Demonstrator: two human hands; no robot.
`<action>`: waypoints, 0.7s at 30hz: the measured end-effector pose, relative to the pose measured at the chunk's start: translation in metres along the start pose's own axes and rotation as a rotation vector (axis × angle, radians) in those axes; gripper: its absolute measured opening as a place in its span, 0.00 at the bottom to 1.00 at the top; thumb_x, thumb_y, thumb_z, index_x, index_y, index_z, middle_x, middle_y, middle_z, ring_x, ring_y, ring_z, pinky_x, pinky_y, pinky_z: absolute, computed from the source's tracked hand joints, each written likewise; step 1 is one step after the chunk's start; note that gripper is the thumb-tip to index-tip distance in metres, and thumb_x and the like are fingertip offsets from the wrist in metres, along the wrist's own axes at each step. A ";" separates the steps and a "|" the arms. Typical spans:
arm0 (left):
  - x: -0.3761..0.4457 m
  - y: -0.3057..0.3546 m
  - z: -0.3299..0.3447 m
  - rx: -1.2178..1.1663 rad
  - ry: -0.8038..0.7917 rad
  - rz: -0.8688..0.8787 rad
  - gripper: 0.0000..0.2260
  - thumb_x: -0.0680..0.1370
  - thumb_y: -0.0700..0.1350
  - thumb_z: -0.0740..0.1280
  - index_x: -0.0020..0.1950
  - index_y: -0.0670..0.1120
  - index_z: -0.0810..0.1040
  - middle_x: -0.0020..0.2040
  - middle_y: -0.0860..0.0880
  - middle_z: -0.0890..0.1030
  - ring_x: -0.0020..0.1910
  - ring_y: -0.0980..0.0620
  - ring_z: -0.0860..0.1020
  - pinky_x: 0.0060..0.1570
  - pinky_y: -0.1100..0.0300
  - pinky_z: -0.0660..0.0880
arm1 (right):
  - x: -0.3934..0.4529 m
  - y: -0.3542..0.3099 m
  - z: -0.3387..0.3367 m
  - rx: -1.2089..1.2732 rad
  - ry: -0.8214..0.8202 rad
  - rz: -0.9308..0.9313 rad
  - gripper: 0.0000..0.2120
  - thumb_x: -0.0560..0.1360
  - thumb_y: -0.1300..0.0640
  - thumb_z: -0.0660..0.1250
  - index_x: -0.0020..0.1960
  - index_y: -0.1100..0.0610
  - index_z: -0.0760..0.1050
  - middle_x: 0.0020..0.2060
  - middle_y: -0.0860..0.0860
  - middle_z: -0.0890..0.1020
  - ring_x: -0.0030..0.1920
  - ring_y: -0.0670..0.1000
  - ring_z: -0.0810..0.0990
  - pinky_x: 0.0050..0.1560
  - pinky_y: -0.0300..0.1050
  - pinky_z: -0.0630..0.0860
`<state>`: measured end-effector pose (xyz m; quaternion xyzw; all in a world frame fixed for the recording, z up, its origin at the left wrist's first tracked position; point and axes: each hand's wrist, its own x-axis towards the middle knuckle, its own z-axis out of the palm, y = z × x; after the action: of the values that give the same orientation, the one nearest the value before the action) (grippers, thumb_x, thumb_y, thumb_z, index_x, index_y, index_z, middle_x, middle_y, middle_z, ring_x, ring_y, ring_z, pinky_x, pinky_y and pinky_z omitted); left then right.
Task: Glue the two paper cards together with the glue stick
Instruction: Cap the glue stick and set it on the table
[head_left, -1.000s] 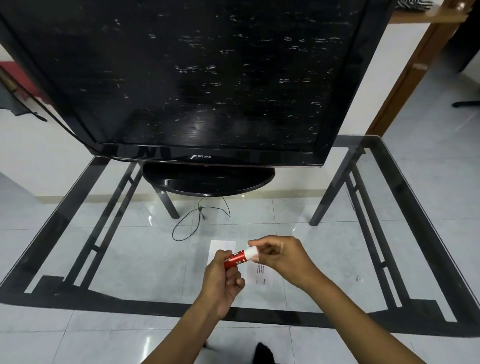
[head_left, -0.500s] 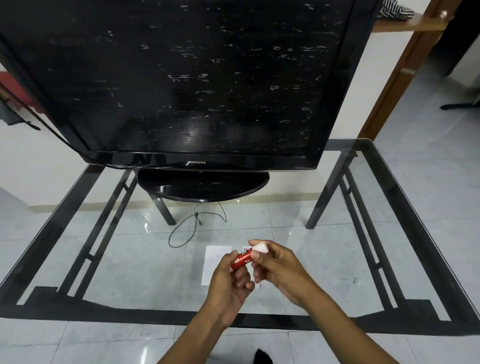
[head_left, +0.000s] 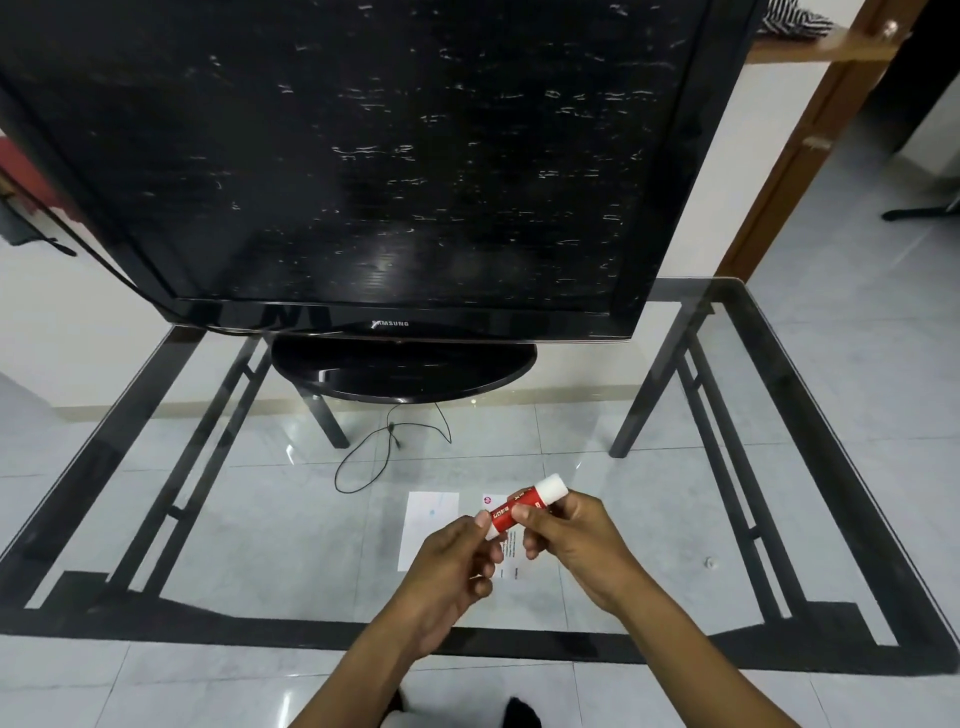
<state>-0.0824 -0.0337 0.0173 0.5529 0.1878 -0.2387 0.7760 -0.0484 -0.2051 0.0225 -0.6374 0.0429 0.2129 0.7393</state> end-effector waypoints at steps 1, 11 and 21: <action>0.001 -0.001 0.000 0.022 -0.001 0.024 0.15 0.75 0.55 0.66 0.47 0.43 0.80 0.34 0.49 0.77 0.31 0.55 0.72 0.29 0.64 0.69 | 0.000 0.001 0.000 -0.002 0.015 -0.001 0.06 0.72 0.58 0.72 0.48 0.57 0.83 0.30 0.56 0.81 0.30 0.51 0.78 0.35 0.41 0.77; 0.019 -0.004 -0.004 0.521 0.128 0.119 0.11 0.77 0.57 0.63 0.49 0.52 0.79 0.48 0.54 0.83 0.41 0.54 0.81 0.35 0.64 0.76 | 0.026 0.017 -0.017 -0.249 0.191 0.000 0.04 0.72 0.53 0.72 0.46 0.50 0.80 0.37 0.47 0.85 0.40 0.49 0.82 0.37 0.38 0.80; 0.038 -0.016 -0.056 1.070 0.293 0.230 0.13 0.78 0.46 0.64 0.62 0.48 0.75 0.56 0.49 0.80 0.43 0.53 0.78 0.50 0.64 0.72 | 0.088 0.033 -0.049 -0.787 0.379 -0.113 0.09 0.74 0.58 0.69 0.53 0.58 0.75 0.46 0.55 0.82 0.47 0.54 0.80 0.49 0.52 0.79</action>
<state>-0.0623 0.0085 -0.0344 0.9132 0.0850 -0.1356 0.3746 0.0297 -0.2264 -0.0471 -0.8996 0.0584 0.0515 0.4298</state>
